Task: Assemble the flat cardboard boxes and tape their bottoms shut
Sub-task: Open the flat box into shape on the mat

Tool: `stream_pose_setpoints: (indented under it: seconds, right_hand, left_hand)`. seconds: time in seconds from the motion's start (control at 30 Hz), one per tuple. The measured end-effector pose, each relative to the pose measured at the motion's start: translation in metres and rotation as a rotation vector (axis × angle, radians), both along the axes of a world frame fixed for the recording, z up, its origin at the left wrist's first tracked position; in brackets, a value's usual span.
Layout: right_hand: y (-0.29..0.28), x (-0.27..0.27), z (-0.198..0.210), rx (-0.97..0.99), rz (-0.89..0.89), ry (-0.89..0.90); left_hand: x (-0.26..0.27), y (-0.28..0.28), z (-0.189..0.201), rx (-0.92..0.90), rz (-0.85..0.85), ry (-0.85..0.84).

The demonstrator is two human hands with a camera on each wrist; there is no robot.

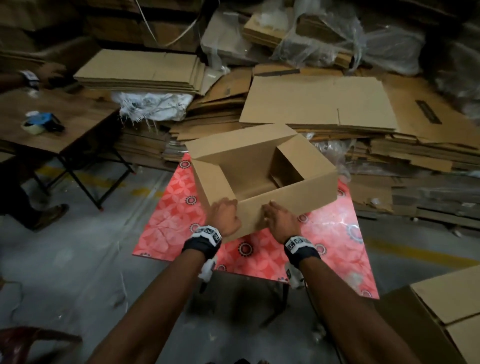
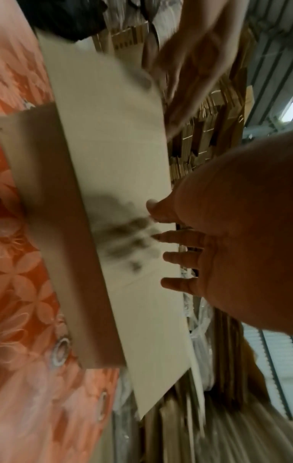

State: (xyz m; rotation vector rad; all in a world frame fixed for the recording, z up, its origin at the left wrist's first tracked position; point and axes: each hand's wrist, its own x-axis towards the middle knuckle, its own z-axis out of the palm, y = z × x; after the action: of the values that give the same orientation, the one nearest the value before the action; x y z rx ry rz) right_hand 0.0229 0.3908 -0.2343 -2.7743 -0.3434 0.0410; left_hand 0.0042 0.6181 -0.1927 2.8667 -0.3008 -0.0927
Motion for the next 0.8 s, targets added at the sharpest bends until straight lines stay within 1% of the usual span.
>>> stream_pose_setpoints:
  seconds: [0.1,0.17,0.27,0.33,0.43,0.57,0.7,0.73,0.8]
  right_hand:
    - [-0.002,-0.001,-0.010,0.040,-0.029,-0.026]
    - [-0.003,0.000,-0.007,0.039,-0.032,-0.043]
    - [-0.005,0.005,0.003,0.040,-0.086,-0.082]
    - [-0.006,0.011,0.010,-0.027,-0.138,-0.064]
    - [-0.012,0.019,0.013,-0.153,-0.140,-0.026]
    - [-0.015,0.023,0.014,-0.240,-0.092,-0.058]
    - [-0.014,0.020,0.008,-0.220,-0.214,-0.052]
    - [-0.015,0.022,0.008,-0.212,-0.225,-0.039]
    - [-0.015,0.028,0.011,-0.199,-0.194,-0.014]
  left_hand:
    - [-0.004,-0.012,-0.019,0.028,0.038,-0.070]
    - [-0.004,-0.010,-0.033,0.027,0.037,-0.093]
    - [-0.007,-0.004,-0.045,-0.067,0.007,-0.151]
    - [-0.005,0.003,-0.050,-0.130,-0.025,-0.153]
    - [0.006,0.024,-0.051,-0.186,-0.063,-0.126]
    - [0.032,0.066,-0.047,-0.240,-0.121,-0.114]
    - [0.056,0.098,-0.040,-0.199,-0.126,-0.111]
    - [0.061,0.102,-0.037,-0.175,-0.123,-0.100]
    - [0.068,0.108,-0.032,-0.125,-0.118,-0.093]
